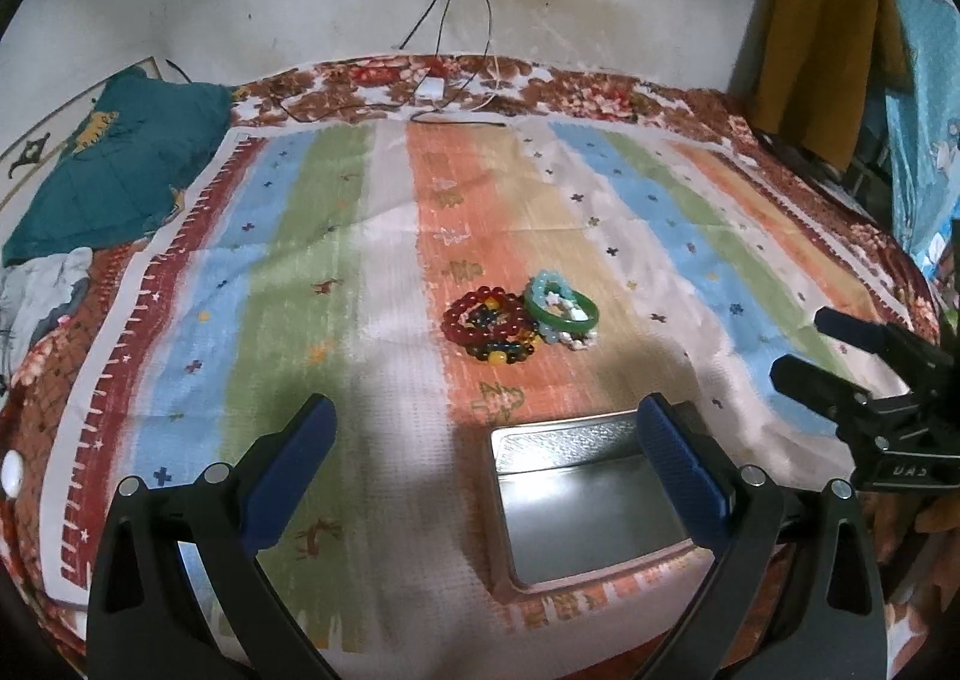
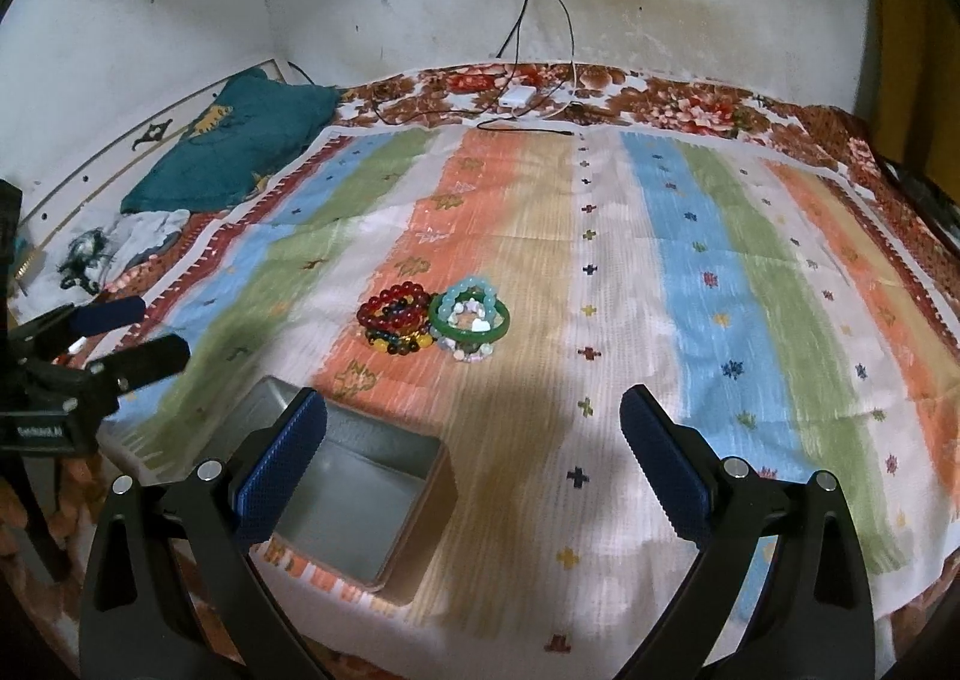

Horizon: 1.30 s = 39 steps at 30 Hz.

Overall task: Organize jewelry
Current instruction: 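Move both grippers forward over the pile of bracelets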

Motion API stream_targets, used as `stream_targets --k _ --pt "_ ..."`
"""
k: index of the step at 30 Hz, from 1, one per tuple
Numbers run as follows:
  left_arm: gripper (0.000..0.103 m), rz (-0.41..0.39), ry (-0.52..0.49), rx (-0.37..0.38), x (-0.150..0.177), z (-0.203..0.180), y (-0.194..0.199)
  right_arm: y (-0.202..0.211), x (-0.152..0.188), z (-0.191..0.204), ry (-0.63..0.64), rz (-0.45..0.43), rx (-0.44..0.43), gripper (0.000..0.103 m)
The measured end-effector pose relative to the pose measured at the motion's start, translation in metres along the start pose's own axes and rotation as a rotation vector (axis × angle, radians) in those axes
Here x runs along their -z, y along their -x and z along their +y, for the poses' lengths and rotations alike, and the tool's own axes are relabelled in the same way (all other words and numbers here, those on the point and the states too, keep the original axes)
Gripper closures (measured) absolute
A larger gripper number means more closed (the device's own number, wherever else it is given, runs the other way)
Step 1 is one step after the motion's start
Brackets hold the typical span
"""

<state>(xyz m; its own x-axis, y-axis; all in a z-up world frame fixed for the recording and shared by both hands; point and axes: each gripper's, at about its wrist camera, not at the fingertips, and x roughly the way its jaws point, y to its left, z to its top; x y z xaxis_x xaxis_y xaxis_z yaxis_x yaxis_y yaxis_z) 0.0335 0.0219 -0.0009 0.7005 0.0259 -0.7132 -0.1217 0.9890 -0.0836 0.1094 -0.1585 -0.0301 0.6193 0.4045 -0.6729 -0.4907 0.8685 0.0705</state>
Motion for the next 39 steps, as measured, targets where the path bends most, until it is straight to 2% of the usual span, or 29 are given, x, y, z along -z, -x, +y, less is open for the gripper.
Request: stream_targets --k 7,14,18,22,26,31,39 --pt "0.005 0.034 0.018 -0.027 -0.013 0.007 -0.016 -0.009 -0.009 0.001 0.013 0.009 0.003 0.004" --pt "0.005 0.020 0.012 -0.054 -0.021 0.008 -0.023 -0.019 -0.018 0.000 0.008 0.024 0.011 0.004" --pt "0.005 0.003 0.008 -0.050 -0.026 0.009 -0.027 -0.026 -0.023 -0.005 -0.020 0.045 -0.017 0.004" --pt "0.005 0.035 0.009 -0.026 -0.030 0.011 -0.037 -0.033 -0.029 -0.007 -0.022 0.052 -0.016 0.004" --pt "0.005 0.034 -0.003 -0.056 -0.036 0.012 -0.044 -0.041 -0.034 -0.007 -0.018 0.065 -0.009 0.004" --pt "0.005 0.127 0.020 -0.064 -0.045 0.021 -0.067 -0.055 -0.041 -0.010 -0.019 0.096 -0.012 0.004" --pt "0.006 0.207 0.045 -0.030 -0.052 0.029 -0.096 -0.083 -0.049 -0.017 -0.051 0.178 -0.036 0.004"
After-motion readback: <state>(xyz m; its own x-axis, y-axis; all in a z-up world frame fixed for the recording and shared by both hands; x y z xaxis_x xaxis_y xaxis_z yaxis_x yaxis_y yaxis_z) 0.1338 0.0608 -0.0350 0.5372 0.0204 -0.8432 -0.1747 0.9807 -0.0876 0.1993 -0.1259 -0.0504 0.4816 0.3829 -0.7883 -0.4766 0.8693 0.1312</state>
